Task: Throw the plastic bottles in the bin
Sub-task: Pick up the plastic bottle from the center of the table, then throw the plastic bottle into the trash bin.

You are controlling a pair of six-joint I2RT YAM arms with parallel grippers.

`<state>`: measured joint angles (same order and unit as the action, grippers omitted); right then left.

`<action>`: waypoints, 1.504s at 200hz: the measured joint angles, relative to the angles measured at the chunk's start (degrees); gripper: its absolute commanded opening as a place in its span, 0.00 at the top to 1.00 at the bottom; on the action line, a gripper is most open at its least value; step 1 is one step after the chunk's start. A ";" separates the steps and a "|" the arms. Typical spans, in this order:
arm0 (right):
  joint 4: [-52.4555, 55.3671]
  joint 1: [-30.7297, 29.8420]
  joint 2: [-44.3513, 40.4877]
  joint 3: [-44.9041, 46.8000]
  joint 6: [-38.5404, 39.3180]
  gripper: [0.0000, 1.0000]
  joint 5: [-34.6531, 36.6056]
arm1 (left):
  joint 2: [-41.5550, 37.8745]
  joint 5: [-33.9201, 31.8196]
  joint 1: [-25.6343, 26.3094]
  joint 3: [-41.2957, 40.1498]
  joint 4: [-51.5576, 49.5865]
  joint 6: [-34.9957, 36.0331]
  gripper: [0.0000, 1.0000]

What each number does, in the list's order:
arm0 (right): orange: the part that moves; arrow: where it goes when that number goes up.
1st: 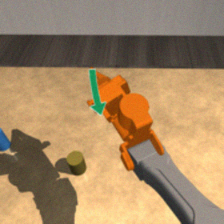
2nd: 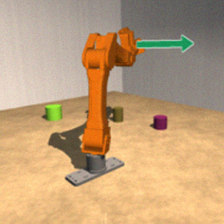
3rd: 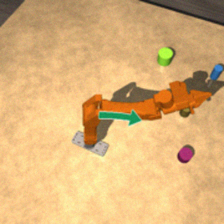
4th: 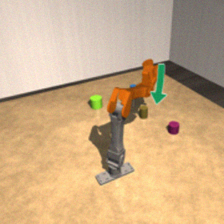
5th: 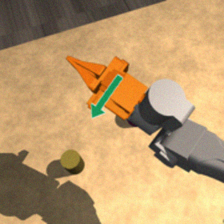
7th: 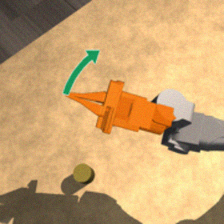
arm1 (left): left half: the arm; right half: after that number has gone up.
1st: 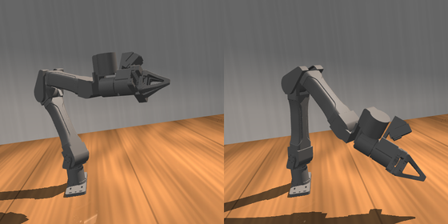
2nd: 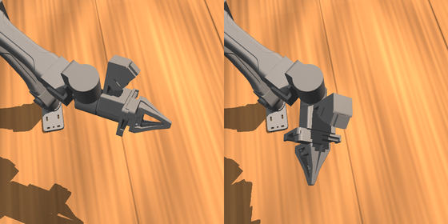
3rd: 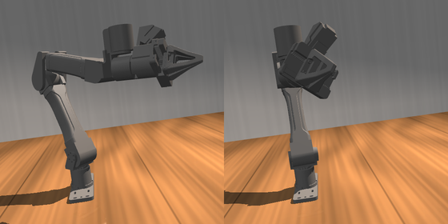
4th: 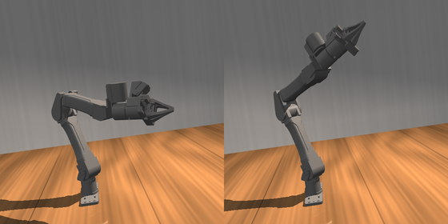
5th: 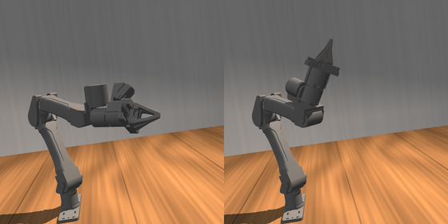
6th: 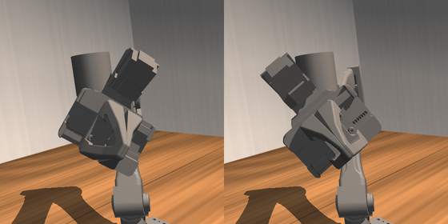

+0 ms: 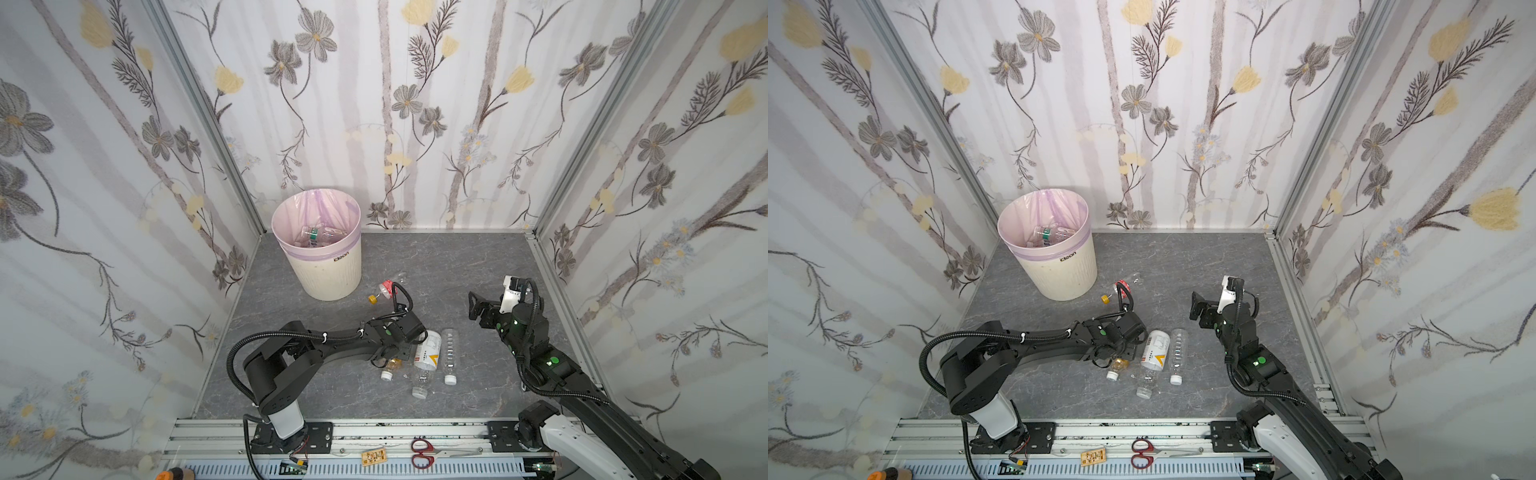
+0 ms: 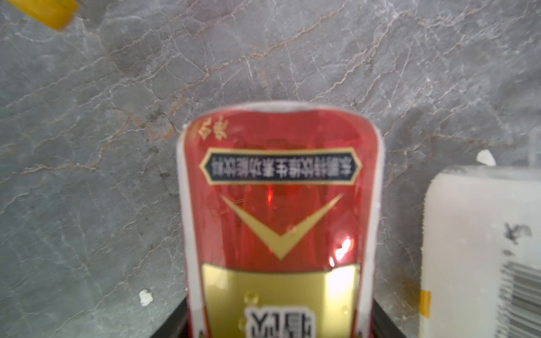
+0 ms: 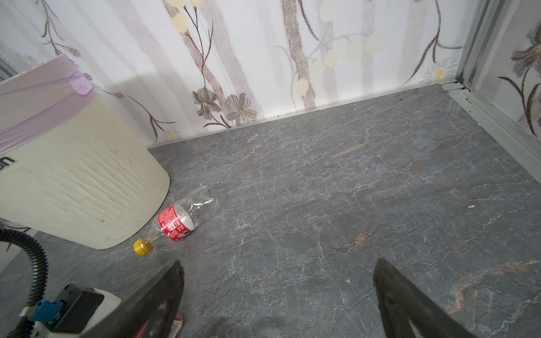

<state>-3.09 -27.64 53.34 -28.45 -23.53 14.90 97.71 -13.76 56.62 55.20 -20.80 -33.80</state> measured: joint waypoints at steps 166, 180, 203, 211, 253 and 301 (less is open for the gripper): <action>-2.25 -0.04 2.05 -3.32 -0.39 0.00 -2.71 | -27.87 -22.67 -4.00 29.14 3.58 21.05 0.44; -2.27 -0.04 2.14 -3.58 -0.39 0.00 -3.19 | -30.93 -24.26 -5.05 30.34 7.15 24.06 0.44; -2.34 -0.04 2.14 -3.93 -0.39 0.00 -3.48 | -35.15 -26.12 -6.67 31.65 13.66 29.29 0.44; -2.32 -0.04 2.14 -3.98 -0.39 0.00 -4.07 | -36.22 -26.53 -6.93 31.98 15.69 31.01 0.44; -2.32 -0.04 2.78 -4.39 -0.39 0.00 -4.02 | -39.85 -26.60 -8.79 32.24 27.45 39.01 0.44; -2.73 -0.09 4.74 -5.44 -0.92 0.00 -4.72 | -33.77 -26.25 -16.59 31.85 37.03 43.17 0.42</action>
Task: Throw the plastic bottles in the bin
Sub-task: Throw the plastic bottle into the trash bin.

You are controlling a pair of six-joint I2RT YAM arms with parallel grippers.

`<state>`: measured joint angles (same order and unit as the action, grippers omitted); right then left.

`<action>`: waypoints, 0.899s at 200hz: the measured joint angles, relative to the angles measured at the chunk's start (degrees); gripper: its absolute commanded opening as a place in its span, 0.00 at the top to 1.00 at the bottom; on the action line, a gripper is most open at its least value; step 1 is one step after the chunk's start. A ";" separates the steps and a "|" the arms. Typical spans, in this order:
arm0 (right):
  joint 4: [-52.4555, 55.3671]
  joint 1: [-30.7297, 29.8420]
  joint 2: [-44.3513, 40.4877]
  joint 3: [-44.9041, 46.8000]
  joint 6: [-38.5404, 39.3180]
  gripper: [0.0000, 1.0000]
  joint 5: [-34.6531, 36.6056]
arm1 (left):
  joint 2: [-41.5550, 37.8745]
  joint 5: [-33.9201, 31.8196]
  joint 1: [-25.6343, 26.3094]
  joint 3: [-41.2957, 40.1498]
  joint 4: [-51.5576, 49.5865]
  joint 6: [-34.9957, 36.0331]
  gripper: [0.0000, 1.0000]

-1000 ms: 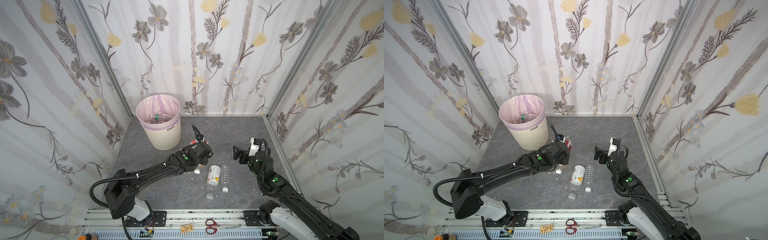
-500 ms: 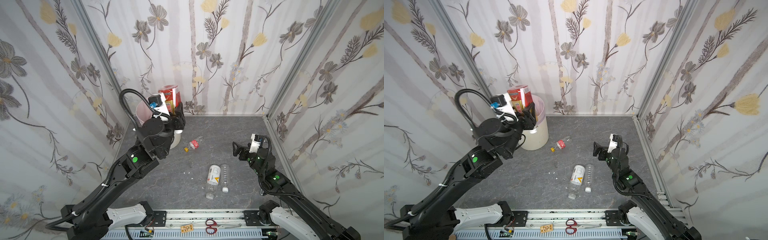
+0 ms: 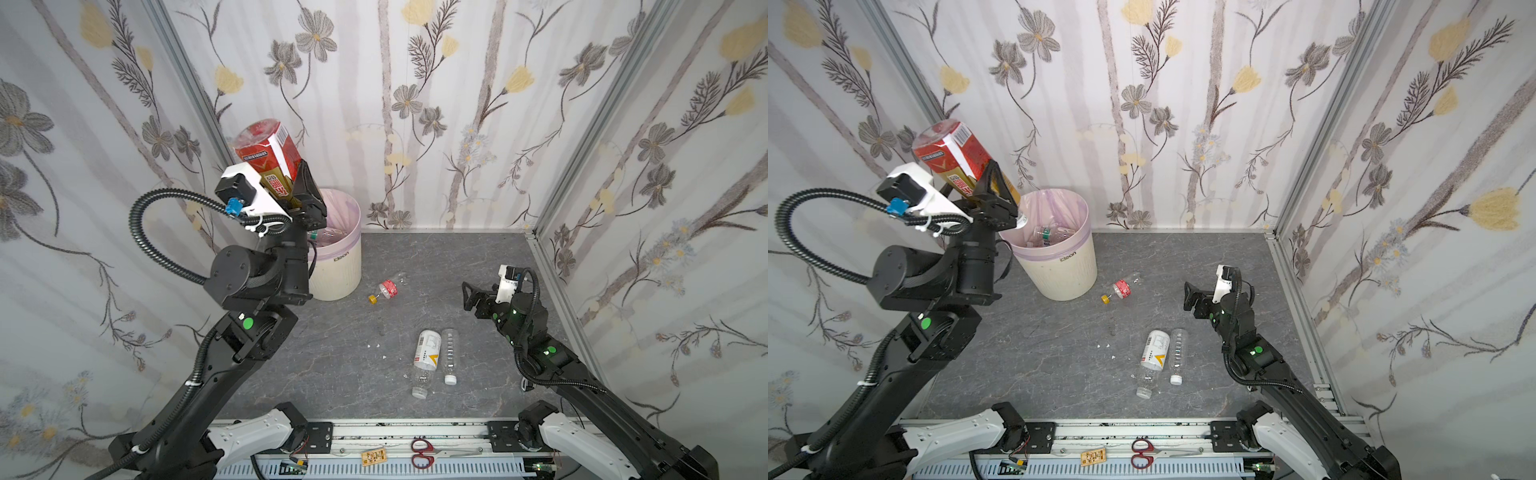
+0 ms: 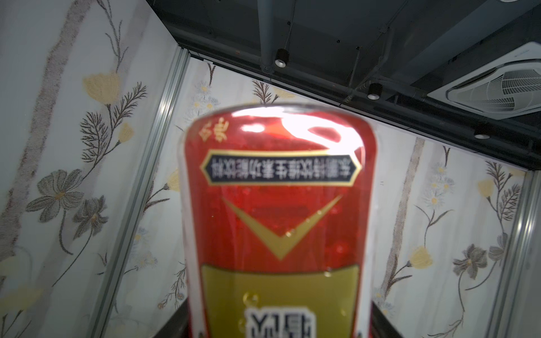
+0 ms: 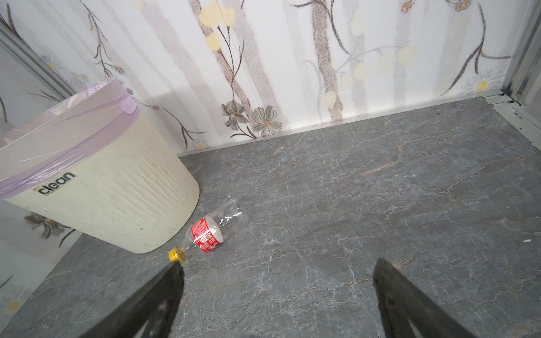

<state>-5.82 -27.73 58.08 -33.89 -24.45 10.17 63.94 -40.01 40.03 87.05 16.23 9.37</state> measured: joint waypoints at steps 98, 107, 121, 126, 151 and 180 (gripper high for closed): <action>0.92 -0.07 -6.29 2.54 -0.59 0.00 -0.79 | 31.69 20.68 -27.50 21.62 -25.31 -24.48 0.00; 0.90 -0.07 -6.32 2.73 -0.59 0.00 -0.76 | 30.97 22.60 -27.10 22.34 -26.14 -25.81 0.00; 0.96 -0.07 -6.16 2.89 -0.59 0.00 -0.63 | 28.57 23.87 -26.91 22.56 -26.18 -27.36 0.00; 0.81 -0.07 -6.05 2.97 -0.59 0.00 -0.61 | 27.63 23.93 -26.71 22.49 -26.14 -27.74 0.00; 0.52 -0.07 -4.20 3.39 -0.66 0.00 -0.66 | 22.64 25.55 -23.78 19.12 -25.44 -28.85 0.00; 0.15 -0.09 -1.33 3.39 -1.07 0.00 -1.16 | 16.41 25.64 -17.97 9.84 -24.41 -29.14 0.00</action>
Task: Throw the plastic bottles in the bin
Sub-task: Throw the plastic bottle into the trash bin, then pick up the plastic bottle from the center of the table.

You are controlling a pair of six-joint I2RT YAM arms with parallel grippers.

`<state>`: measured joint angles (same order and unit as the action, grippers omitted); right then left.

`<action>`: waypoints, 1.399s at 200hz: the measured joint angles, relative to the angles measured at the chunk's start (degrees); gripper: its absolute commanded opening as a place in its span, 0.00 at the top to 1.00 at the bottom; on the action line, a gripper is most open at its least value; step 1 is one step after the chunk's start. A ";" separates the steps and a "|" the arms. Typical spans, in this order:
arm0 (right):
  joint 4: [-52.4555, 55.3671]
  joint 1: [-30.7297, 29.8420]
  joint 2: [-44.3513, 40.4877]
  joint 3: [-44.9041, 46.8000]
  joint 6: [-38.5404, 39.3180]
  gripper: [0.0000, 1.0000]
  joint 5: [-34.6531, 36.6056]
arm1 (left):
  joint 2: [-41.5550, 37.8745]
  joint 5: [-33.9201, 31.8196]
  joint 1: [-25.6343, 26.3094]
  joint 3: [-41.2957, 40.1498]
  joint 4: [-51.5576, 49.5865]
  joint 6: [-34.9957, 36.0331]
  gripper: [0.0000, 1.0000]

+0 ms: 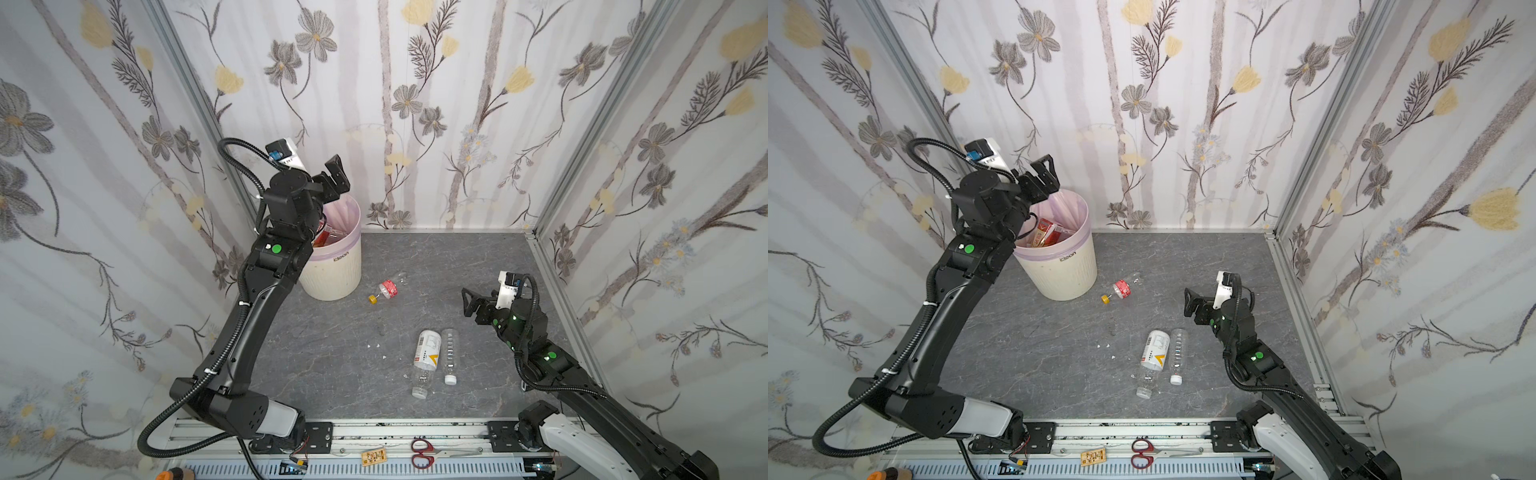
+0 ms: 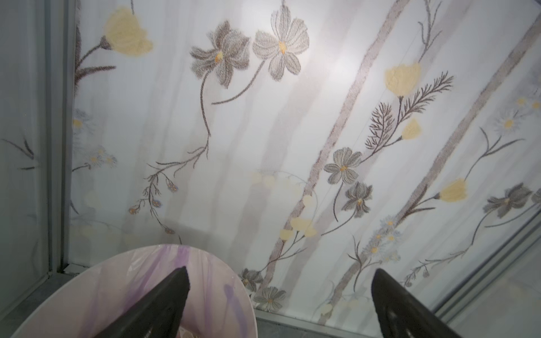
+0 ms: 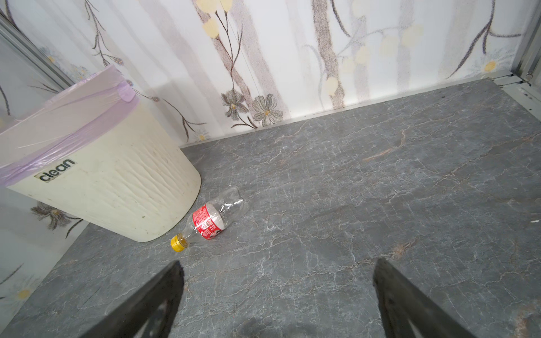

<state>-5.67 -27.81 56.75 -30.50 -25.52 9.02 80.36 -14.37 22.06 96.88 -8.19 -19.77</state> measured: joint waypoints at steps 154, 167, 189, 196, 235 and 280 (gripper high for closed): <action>6.29 -14.36 5.53 11.39 -10.12 0.07 1.64 | -4.59 3.74 22.97 -39.15 7.56 -10.95 0.00; 6.19 -15.52 5.64 12.57 -11.34 0.09 1.60 | -4.42 3.96 23.28 -40.17 7.74 -11.76 0.00; 6.14 -16.61 7.23 14.38 -13.20 0.14 1.40 | -3.96 4.11 23.74 -40.57 8.35 -12.20 0.00; 5.95 -16.92 7.85 14.73 -13.62 0.17 1.40 | -3.69 4.13 23.82 -40.59 8.76 -12.22 0.00; 4.92 -17.81 10.78 14.93 -14.97 0.32 1.27 | -2.38 5.31 24.39 -40.59 9.22 -12.39 0.00; 4.55 -17.81 11.87 13.03 -14.93 0.44 1.60 | -2.10 5.57 24.50 -40.59 9.57 -12.39 0.00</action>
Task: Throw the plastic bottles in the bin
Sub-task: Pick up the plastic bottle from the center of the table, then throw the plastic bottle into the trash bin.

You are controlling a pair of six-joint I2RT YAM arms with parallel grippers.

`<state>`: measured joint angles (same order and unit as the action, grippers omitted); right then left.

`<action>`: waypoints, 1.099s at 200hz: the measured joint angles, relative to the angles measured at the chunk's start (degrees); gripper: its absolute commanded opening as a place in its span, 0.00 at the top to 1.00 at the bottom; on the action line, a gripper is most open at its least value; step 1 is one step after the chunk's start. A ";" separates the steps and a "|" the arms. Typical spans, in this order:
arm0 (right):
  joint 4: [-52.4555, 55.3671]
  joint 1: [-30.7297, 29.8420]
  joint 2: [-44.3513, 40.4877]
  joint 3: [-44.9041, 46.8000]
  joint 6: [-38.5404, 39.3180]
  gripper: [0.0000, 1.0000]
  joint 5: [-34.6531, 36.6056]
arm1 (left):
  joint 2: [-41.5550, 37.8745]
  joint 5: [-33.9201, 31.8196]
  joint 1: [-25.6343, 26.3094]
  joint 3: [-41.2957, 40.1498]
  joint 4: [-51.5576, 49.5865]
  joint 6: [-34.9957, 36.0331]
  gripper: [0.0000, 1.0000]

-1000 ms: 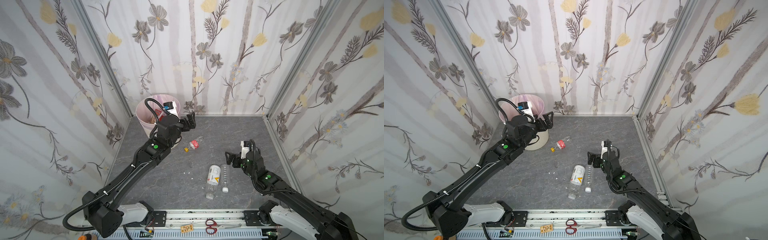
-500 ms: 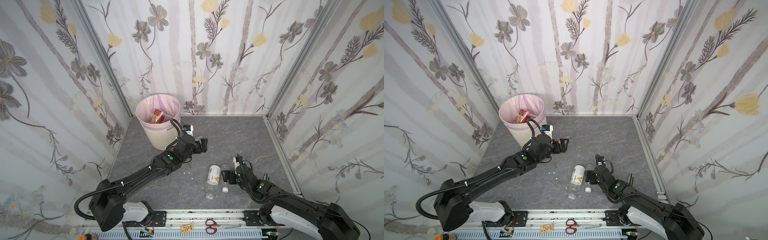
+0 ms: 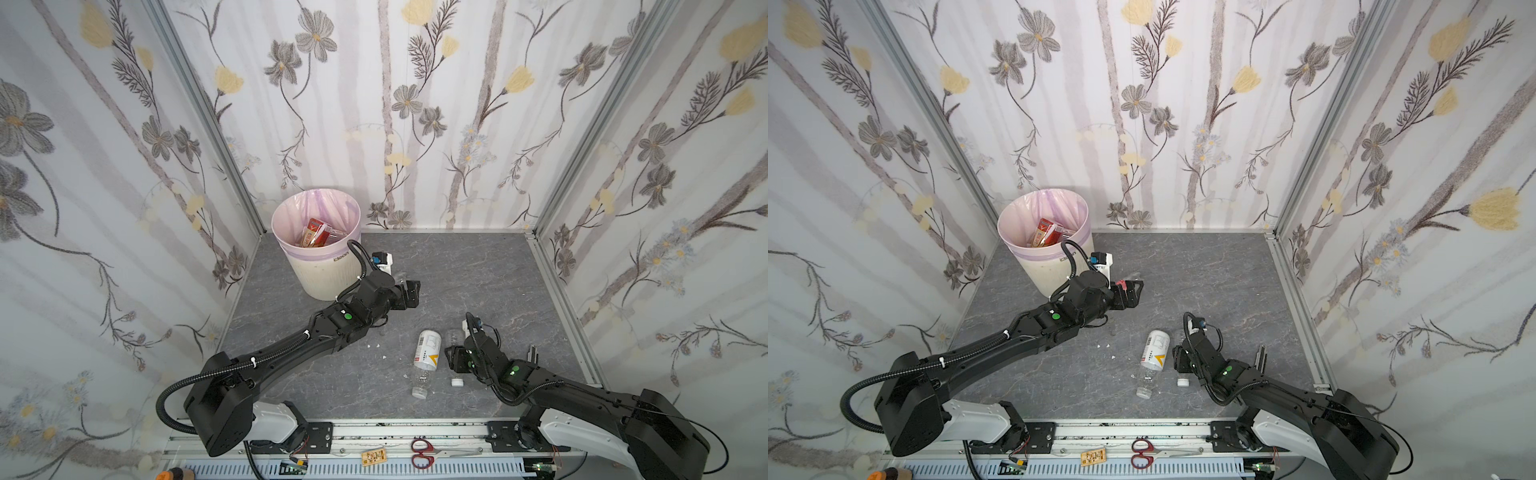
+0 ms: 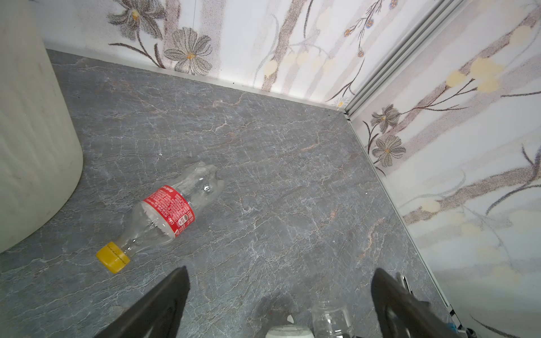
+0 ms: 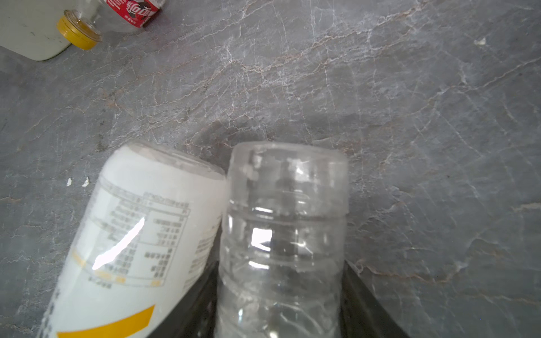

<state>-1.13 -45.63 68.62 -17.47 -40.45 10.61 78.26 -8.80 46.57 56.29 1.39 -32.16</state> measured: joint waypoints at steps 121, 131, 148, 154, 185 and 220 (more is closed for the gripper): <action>1.90 0.59 -4.81 -26.69 13.57 0.43 7.58 | -9.16 -1.53 -2.23 4.83 0.09 2.75 0.00; 0.57 0.59 -3.54 -30.69 15.61 0.42 7.78 | -10.93 -1.81 -3.78 5.66 0.13 3.30 0.00; -2.56 0.59 -0.70 -37.27 18.71 0.43 7.69 | -13.44 -1.57 -7.54 6.84 0.09 3.48 0.00; -3.54 0.59 0.44 -39.52 19.63 0.43 7.28 | -14.19 -1.16 -9.42 7.21 0.04 3.48 0.00; -9.35 0.22 7.37 -49.75 23.47 0.42 4.11 | -16.55 3.52 -20.65 7.74 -0.90 1.84 0.00; -14.75 -0.28 15.61 -58.40 26.67 0.42 -0.24 | -18.03 9.99 -28.26 5.86 -2.40 -1.29 0.00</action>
<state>-15.88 -45.91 84.23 -75.88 -13.78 10.37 60.23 1.19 18.31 62.15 -1.02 -33.45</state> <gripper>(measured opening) 0.581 0.997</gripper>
